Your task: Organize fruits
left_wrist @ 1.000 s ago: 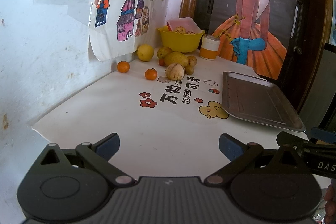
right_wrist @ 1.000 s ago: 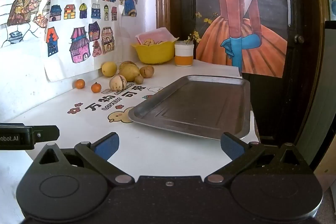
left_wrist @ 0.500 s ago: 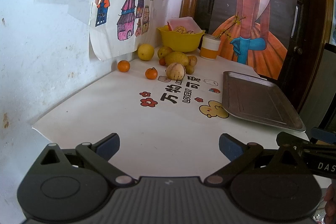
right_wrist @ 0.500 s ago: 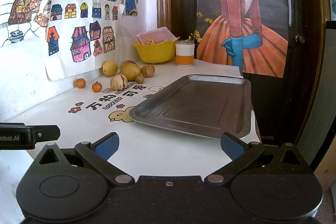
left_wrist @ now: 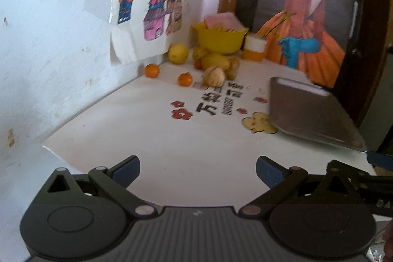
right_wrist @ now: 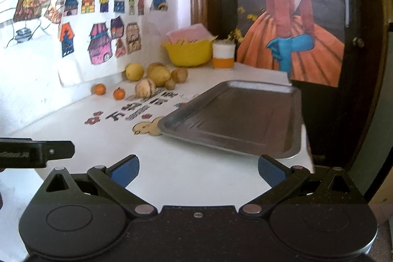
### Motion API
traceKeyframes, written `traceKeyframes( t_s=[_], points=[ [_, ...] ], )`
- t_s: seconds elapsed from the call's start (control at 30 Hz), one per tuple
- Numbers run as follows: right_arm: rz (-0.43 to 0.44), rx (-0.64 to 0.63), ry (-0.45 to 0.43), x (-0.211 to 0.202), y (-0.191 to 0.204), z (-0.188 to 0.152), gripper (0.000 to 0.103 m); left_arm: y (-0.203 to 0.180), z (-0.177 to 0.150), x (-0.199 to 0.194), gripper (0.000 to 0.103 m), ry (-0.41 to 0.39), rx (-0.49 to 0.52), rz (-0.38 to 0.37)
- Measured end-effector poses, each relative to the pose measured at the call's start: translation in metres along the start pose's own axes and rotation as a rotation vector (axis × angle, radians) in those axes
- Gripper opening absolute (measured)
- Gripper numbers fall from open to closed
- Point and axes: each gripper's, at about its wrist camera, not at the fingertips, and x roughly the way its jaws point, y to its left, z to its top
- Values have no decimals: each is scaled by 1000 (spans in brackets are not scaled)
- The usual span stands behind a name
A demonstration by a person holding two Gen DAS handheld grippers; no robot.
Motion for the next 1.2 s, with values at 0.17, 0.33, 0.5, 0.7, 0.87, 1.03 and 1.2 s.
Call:
traceKeyframes(
  t_s=[0.17, 0.33, 0.5, 0.7, 0.87, 1.03, 1.2],
  points=[
    [66, -49, 27, 9, 4, 16, 102, 4, 14, 5, 103, 29, -11, 48],
    [211, -67, 119, 29, 2, 36, 102, 9, 43, 13, 102, 49, -10, 95],
    [289, -92, 139, 49, -3, 67, 102, 17, 79, 26, 102, 43, -24, 74],
    [365, -90, 133, 82, -13, 122, 102, 23, 117, 50, 102, 65, -20, 7],
    [403, -104, 85, 112, -6, 161, 102, 22, 136, 72, 103, 67, 12, 19],
    [463, -163, 93, 158, 5, 185, 102, 17, 140, 101, 102, 81, 81, 27],
    [504, -156, 207, 209, 14, 191, 102, 13, 140, 133, 102, 114, 102, 6]
  ],
)
